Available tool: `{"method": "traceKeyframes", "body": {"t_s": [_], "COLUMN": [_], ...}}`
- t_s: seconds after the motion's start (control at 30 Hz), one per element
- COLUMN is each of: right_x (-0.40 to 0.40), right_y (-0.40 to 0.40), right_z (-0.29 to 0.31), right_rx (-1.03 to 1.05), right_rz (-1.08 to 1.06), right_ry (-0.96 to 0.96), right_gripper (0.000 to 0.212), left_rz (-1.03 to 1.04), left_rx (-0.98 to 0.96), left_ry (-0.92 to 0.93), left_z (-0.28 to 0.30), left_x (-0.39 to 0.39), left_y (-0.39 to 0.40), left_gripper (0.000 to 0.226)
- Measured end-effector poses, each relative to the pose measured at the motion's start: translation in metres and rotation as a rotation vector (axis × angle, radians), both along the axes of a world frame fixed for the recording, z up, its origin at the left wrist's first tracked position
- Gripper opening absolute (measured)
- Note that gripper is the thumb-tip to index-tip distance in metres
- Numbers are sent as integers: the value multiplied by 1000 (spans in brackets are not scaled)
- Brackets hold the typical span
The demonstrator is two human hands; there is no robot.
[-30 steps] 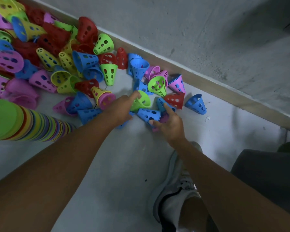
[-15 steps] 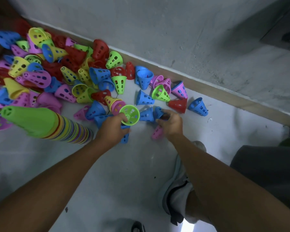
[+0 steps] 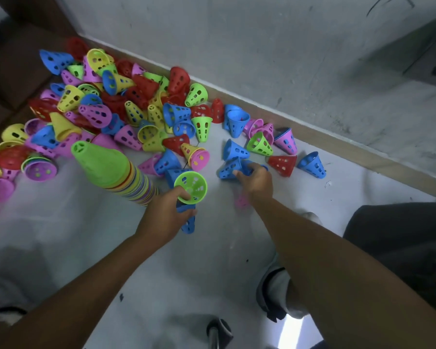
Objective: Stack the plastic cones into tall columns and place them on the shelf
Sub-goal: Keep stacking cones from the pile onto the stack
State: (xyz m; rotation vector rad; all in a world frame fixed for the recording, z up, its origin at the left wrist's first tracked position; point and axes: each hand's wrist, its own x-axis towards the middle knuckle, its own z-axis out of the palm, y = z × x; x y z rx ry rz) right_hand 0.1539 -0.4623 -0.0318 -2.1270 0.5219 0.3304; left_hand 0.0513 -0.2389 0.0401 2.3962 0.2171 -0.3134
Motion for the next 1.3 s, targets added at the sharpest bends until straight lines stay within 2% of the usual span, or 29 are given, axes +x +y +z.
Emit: {"method": "traceKeyframes", "body": {"t_s": [0.17, 0.3, 0.47, 0.63, 0.73, 0.87, 0.97, 1.1, 1.3], "right_x": [7, 10, 10, 20, 30, 45, 48, 43, 32], "right_y": [6, 11, 9, 10, 20, 41, 56, 73, 81], "right_z": [-1, -1, 18, 52, 82, 125, 160, 208, 249], "right_rx": [-92, -132, -175, -83, -33, 24, 58, 89, 32], "right_rz": [27, 60, 97, 65, 65, 89, 144, 273, 456], "right_ry": [40, 30, 6, -80, -143, -212, -271, -323, -391], "right_gripper": [28, 19, 19, 22, 24, 15, 25, 27, 23], "left_rz": [29, 78, 140, 126, 110, 109, 159, 287, 463], "left_rx": [-54, -112, -228, -403, -531, -599, -566, -568, -855], "left_ry": [-9, -62, -124, -285, -354, -460, -525, -550, -412], "left_z": [5, 14, 24, 54, 84, 127, 152, 172, 181], "left_x": [-10, -9, -6, -3, 2, 7, 7, 1, -7], "left_y": [7, 6, 5, -6, -9, -4, 8, 28, 55], "left_gripper": [25, 22, 10, 19, 16, 30, 42, 46, 58]}}
